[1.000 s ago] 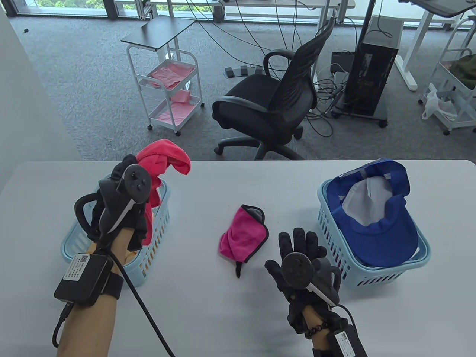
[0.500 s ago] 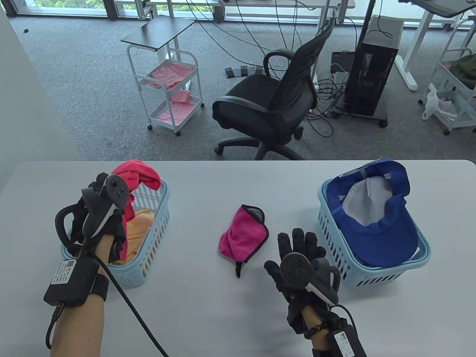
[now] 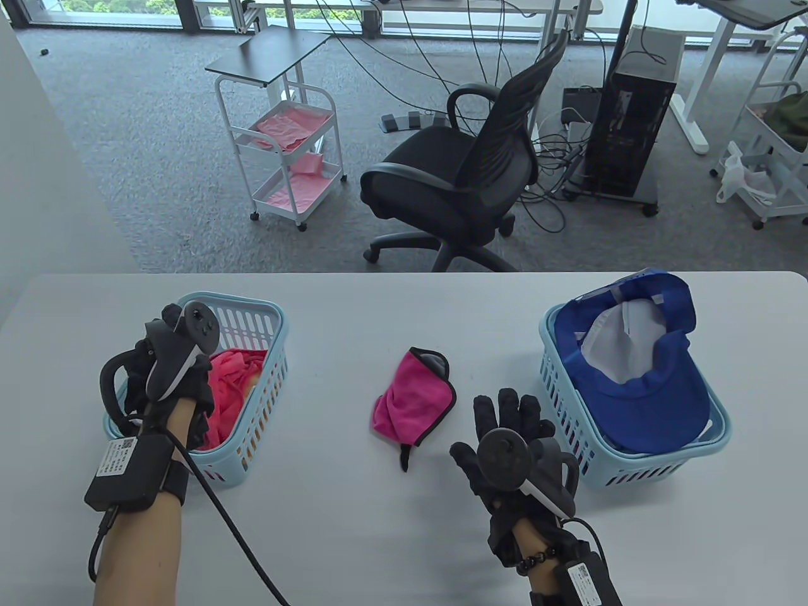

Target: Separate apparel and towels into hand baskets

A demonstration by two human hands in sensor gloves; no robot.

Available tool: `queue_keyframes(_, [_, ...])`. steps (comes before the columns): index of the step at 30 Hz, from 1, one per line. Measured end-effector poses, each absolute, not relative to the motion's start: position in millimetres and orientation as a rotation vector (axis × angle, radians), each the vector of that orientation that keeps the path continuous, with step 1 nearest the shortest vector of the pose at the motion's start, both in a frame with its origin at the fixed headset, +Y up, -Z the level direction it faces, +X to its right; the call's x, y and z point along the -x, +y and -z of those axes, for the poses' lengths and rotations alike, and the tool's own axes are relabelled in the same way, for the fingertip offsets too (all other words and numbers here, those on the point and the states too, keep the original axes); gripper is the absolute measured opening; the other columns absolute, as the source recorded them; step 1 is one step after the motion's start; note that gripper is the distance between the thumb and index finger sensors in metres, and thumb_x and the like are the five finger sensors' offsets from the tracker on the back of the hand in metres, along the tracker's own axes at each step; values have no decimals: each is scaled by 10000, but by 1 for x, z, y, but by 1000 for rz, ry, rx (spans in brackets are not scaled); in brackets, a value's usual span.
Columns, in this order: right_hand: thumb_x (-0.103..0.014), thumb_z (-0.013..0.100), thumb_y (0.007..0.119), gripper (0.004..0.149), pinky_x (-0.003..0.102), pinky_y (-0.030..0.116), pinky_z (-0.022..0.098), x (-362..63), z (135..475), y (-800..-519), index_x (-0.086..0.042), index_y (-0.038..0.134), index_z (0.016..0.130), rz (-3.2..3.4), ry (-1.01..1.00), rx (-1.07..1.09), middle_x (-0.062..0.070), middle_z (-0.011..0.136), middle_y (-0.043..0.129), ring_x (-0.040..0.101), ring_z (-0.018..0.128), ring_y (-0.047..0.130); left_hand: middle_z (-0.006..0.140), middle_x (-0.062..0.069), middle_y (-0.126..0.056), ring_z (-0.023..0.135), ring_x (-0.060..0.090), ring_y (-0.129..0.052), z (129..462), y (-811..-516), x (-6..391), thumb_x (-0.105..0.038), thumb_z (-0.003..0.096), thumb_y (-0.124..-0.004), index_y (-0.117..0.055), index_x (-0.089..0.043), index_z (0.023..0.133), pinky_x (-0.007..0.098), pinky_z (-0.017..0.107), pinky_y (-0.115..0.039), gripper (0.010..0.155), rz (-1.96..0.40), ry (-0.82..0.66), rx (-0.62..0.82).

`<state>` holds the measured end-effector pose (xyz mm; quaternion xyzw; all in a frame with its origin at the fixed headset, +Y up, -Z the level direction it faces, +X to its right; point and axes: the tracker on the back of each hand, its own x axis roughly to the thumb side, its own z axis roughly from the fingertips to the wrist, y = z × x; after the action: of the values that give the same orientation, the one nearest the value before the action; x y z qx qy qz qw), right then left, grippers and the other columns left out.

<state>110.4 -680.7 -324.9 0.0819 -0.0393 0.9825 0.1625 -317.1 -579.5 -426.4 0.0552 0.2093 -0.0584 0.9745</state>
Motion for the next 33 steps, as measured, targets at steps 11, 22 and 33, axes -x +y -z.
queue_keyframes(11, [-461, 555, 714, 783, 811, 291, 654, -110, 325, -680, -23, 407, 1127, -2799, -117, -235, 341, 1127, 210, 658, 973, 206, 1116, 122, -724, 941, 377, -918, 424, -576, 315, -565, 566, -700, -518, -192, 1134, 554, 695, -788, 703, 77, 401, -110])
queue_keyframes(22, [-461, 555, 713, 784, 810, 293, 654, -111, 325, -680, -23, 403, 1128, -2795, -115, -232, 341, 1127, 211, 658, 972, 207, 1157, 155, -650, 1005, 447, -820, 425, -562, 281, -586, 571, -661, -476, -184, 1151, 601, 719, -733, 729, 15, 275, -135])
queue_keyframes(33, [-460, 556, 713, 781, 810, 291, 655, -114, 325, -679, -25, 405, 1127, -2787, -120, -224, 340, 1127, 210, 658, 973, 207, 1221, 220, -482, 1083, 556, -615, 430, -567, 188, -612, 576, -619, -369, -185, 1182, 682, 753, -605, 782, -60, -19, -55])
